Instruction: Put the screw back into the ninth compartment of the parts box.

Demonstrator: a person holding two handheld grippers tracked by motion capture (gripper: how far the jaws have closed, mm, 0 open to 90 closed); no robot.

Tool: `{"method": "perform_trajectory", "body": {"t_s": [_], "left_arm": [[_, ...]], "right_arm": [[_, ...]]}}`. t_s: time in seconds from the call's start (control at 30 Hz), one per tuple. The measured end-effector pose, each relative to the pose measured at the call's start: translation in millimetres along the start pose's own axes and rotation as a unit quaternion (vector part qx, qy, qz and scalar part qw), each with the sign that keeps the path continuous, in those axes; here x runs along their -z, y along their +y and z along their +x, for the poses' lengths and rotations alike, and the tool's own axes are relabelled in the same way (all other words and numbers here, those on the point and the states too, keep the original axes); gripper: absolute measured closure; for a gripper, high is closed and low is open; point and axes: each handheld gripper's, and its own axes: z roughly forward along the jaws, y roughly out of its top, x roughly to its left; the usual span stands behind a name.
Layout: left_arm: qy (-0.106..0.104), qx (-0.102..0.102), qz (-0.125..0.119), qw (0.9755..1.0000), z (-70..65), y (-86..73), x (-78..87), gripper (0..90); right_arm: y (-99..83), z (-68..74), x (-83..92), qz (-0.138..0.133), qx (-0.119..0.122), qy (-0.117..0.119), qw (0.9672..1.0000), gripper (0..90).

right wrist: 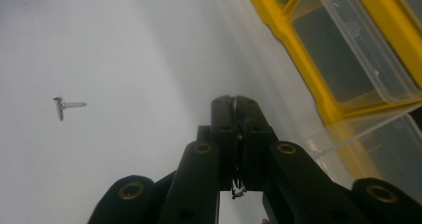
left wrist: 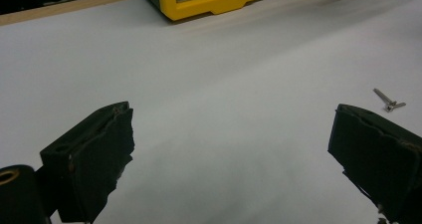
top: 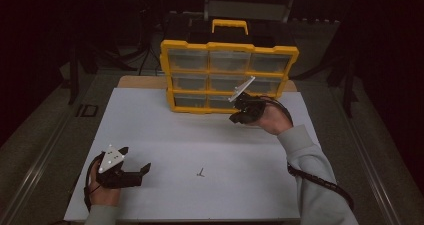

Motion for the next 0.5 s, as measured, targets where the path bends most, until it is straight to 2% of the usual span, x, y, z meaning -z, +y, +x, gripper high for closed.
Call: {"method": "perform_trajectory", "body": {"t_s": [0.5], "left_arm": [[0.001,0.0,0.0,1.0,0.2,0.0,0.3,4.5]], "right_arm": [[3.7,-16.6,13.2,-0.005,-0.022,-0.018,0.9996,87.2]]}}
